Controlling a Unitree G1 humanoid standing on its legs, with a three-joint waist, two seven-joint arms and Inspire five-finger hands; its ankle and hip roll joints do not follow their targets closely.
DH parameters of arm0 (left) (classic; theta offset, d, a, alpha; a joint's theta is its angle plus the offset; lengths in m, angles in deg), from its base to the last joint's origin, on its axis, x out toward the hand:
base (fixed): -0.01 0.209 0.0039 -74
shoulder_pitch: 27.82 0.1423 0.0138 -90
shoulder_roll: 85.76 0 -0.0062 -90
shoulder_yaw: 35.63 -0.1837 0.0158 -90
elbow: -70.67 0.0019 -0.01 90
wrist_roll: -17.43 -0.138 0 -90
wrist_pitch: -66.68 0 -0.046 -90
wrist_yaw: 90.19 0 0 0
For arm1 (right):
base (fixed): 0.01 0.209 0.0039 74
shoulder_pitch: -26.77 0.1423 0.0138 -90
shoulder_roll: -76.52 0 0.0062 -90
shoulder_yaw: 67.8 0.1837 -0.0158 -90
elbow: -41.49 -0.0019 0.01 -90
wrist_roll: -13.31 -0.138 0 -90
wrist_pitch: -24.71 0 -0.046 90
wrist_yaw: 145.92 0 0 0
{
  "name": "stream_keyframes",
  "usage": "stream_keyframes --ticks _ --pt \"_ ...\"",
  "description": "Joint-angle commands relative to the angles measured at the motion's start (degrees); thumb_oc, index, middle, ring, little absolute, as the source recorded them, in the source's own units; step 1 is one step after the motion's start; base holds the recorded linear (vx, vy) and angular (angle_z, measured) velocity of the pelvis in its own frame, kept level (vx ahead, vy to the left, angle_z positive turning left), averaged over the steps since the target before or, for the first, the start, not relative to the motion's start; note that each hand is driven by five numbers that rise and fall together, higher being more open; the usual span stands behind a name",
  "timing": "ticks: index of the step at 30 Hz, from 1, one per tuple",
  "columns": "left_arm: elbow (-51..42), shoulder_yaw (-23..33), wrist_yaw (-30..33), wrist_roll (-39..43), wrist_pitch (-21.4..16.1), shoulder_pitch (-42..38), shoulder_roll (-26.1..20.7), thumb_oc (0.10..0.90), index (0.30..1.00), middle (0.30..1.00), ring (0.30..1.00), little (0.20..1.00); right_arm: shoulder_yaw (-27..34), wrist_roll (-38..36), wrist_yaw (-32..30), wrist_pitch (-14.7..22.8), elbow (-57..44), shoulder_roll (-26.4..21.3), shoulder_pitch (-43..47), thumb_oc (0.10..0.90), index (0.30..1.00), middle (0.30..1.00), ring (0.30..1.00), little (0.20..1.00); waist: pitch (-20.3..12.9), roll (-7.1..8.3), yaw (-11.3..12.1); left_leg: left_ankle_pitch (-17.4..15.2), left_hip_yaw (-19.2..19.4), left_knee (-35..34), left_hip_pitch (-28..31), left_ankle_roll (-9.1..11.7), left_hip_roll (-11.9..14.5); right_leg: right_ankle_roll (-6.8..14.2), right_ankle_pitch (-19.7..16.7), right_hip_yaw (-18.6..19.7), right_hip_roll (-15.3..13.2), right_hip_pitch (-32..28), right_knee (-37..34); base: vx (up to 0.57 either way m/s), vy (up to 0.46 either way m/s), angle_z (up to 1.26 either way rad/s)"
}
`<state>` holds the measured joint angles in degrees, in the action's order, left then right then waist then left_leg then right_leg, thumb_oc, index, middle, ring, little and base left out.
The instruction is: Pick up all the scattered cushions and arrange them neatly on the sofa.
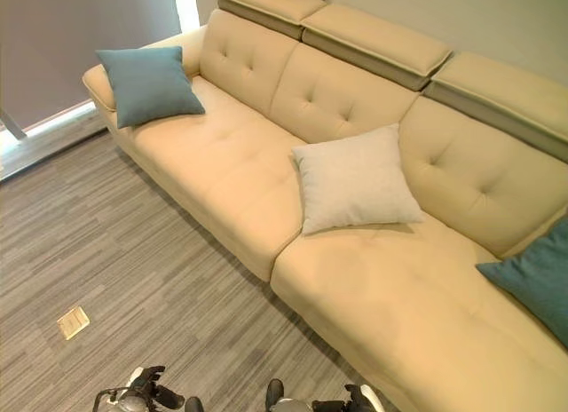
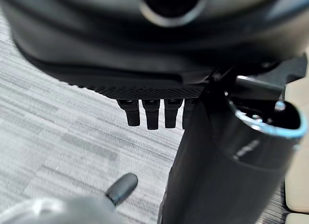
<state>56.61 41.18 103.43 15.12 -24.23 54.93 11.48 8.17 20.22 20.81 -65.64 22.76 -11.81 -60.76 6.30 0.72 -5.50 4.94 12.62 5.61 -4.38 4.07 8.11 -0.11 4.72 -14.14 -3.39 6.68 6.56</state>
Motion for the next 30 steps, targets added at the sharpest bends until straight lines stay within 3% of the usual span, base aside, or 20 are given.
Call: stream_keyframes --ticks 1,3,5,7,8,9,11,12,13,14,17,21,22,24,25,28,30 --pt "-0.48 0.1 0.79 1.06 -0.37 -0.61 -1.77 0.8 0.9 0.9 0.9 0.9 0.23 -2.48 -2.14 1.28 0.64 -0.77 2.36 0.8 0.9 0.9 0.9 0.9 2.88 4.14 -0.15 -8.01 -0.97 17.55 -1.23 0.82 -0.76 1.47 -1.96 2.24 -0.21 -2.44 -3.35 0.09 -0.12 0.23" --pt "-1.38 -0.01 1.02 2.15 -0.72 -1.01 -1.84 0.8 0.9 0.9 0.9 0.9 0.14 -2.81 -2.3 1.21 1.03 -0.93 2.01 0.8 0.9 0.9 0.9 0.9 3.72 4.81 0.86 -7.45 -2.43 21.92 -5.72 -0.21 -1.38 0.67 -0.74 2.44 0.15 -3.75 -3.14 0.18 -0.119 0.19" --pt "-1.49 -0.07 1.05 2.48 -0.76 -1.06 -1.8 0.8 0.9 0.9 0.9 0.9 0.24 -2.96 -2.39 1.16 1.39 -0.96 1.96 0.8 0.9 0.9 0.9 0.9 3.67 4.96 1.05 -8.13 -2.57 20.87 -6.95 -0.64 -1.66 0.79 -0.23 2.7 0.19 -4.19 -3.3 0.15 -0.041 0.16" --pt "-1.33 -0.01 1.07 2.47 -0.76 -0.92 -1.94 0.8 0.9 0.9 0.9 0.9 0.49 -3.15 -2.44 1.19 1.74 -1.04 1.86 0.8 0.9 0.9 0.9 0.9 3.39 5.25 1.45 -9.92 -3.05 17.26 -8.41 -1.46 -2.39 1.25 0.87 3.29 0.06 -5.13 -3.51 0.25 0.04 0.05" --pt "-1.0 0.05 1.08 2.43 -0.64 -0.55 -2.1 0.8 0.9 0.9 0.9 0.9 0.16 -2.64 -2.38 1.17 2.11 -1.09 1.81 0.8 0.9 0.9 0.9 0.9 3.12 5.17 2.06 -9.5 -4.23 12.14 -8.63 -1.44 -2.49 1.54 2.06 3.87 0.13 -5.89 -3.1 0.27 0.061 0.06" --pt "-1.0 0.05 1.08 2.43 -0.64 -0.54 -2.1 0.8 0.9 0.9 0.9 0.9 0.15 -2.64 -2.38 1.17 2.11 -1.08 1.8 0.8 0.9 0.9 0.9 0.9 3.14 5.2 2.07 -9.46 -4.21 12.05 -8.55 -1.44 -2.53 1.55 2.07 3.88 0.1 -5.93 -3.09 0.28 0.086 0.03" --pt "-0.59 0.0 0.97 2.76 -0.87 -0.36 -2.34 0.8 0.9 0.9 0.9 0.9 -0.88 -1.53 -2.55 1.28 2.53 -1.15 1.87 0.8 0.9 0.9 0.9 0.9 3.09 4.99 3.73 -3.71 -8.77 3.32 -10.8 -0.12 -2.62 2.0 3.54 5.54 0.97 -8.48 -3.49 0.33 0.124 -0.1" --pt "-0.59 0.0 0.97 2.76 -0.87 -0.38 -2.34 0.8 0.9 0.9 0.9 0.9 -0.87 -1.53 -2.55 1.28 2.53 -1.15 1.88 0.8 0.9 0.9 0.9 0.9 3.0 4.97 3.69 -3.53 -8.81 3.14 -10.87 -0.11 -2.63 1.99 3.47 5.49 0.98 -8.37 -3.54 0.43 0.175 -0.45" --pt "-0.35 0.0 0.84 3.33 -0.96 -0.48 -2.35 0.8 0.9 0.9 0.9 0.9 -1.4 -1.0 -2.63 1.34 2.34 -1.15 1.69 0.8 0.9 0.9 0.9 0.9 2.99 5.03 4.52 -0.94 -11.69 -0.15 -12.61 0.54 -1.56 2.35 4.05 6.6 0.97 -9.49 -3.48 0.2 0.089 -0.54" --pt "-0.35 0.0 0.84 3.33 -0.97 -0.47 -2.36 0.8 0.9 0.9 0.9 0.9 -1.4 -1.0 -2.63 1.34 2.33 -1.14 1.68 0.8 0.9 0.9 0.9 0.9 3.03 5.1 4.51 -0.92 -11.67 -0.22 -12.49 0.54 -1.63 2.36 4.13 6.59 0.9 -9.56 -3.43 0.34 0.168 -0.62" --pt "0.6 0.28 0.66 3.7 -0.89 -0.49 -2.16 0.8 0.9 0.9 0.9 0.9 -1.83 0.13 -2.67 1.06 2.39 -1.21 1.4 0.8 0.9 0.9 0.9 0.9 3.02 5.15 5.66 1.35 -17.03 -4.79 -13.64 1.26 -0.11 3.54 5.17 10.51 0.25 -11.66 -2.6 0.36 0.252 -0.54" --pt "1.76 0.47 0.53 2.6 -0.3 0.27 -2.13 0.8 0.9 0.9 0.9 0.9 -0.69 -0.09 -2.18 0.67 2.91 -0.82 0.84 0.8 0.9 0.9 0.9 0.9 1.97 5.45 5.38 1.45 -16.11 -2.55 -12.73 1.34 -0.79 5.2 4.57 12.22 -1.73 -12.44 -1.51 0.31 0.36 -0.78" --pt "1.79 0.23 0.84 1.19 -0.18 -0.09 -2.64 0.8 0.9 0.9 0.9 0.9 0.01 -0.65 -1.53 0.41 2.61 -0.38 1.07 0.8 0.9 0.9 0.9 0.9 1.18 5.8 4.97 -0.69 -14.7 -1.88 -11.83 -0.02 -2.0 6.42 3.18 13.77 -3.37 -11.04 0.11 0.23 0.358 -0.42" --pt "1.63 0.13 0.84 0.74 -0.05 -0.14 -2.97 0.8 0.9 0.9 0.9 0.9 0.08 -0.72 -1.36 0.48 2.35 -0.04 1.11 0.8 0.9 0.9 0.9 0.9 0.79 6.13 4.82 -1.45 -13.62 -1.86 -11.08 -0.82 -2.69 7.2 1.46 14.46 -4.27 -10.03 1.46 0.23 0.356 -0.4" --pt "1.45 -0.05 0.8 0.05 0.34 -0.74 -3.96 0.8 0.9 0.9 0.9 0.9 0.65 -1.64 -0.87 0.4 1.11 0.34 1.45 0.8 0.9 0.9 0.9 0.9 0.78 5.73 3.85 -3.15 -10.71 -1.78 -9.2 -2.43 -3.8 8.32 -4.29 14.43 -6.94 -6.24 7.52 0.14 0.248 -0.39" --pt "1.22 -0.23 0.86 -0.21 0.4 -1.16 -4.63 0.8 0.9 0.9 0.9 0.9 0.68 -2.06 -1.07 0.49 -0.25 0.63 2.16 0.8 0.9 0.9 0.9 0.9 1.16 4.57 3.27 -4.28 -8.41 -2.46 -6.97 -3.56 -4.17 7.75 -6.87 13.44 -8.55 -2.83 13.51 0.19 0.361 -0.45" --pt "1.48 -0.42 0.36 -1.36 0.68 -1.32 -5.83 0.8 0.9 0.9 0.9 0.9 0.28 -1.53 -1.0 0.71 -1.39 0.91 1.92 0.8 0.9 0.9 0.9 0.9 1.58 3.49 2.03 -6.29 -6.08 -3.61 -2.91 -4.65 -5.12 6.59 -8.06 10.22 -9.49 0.64 16.1 0.26 0.367 -0.64"
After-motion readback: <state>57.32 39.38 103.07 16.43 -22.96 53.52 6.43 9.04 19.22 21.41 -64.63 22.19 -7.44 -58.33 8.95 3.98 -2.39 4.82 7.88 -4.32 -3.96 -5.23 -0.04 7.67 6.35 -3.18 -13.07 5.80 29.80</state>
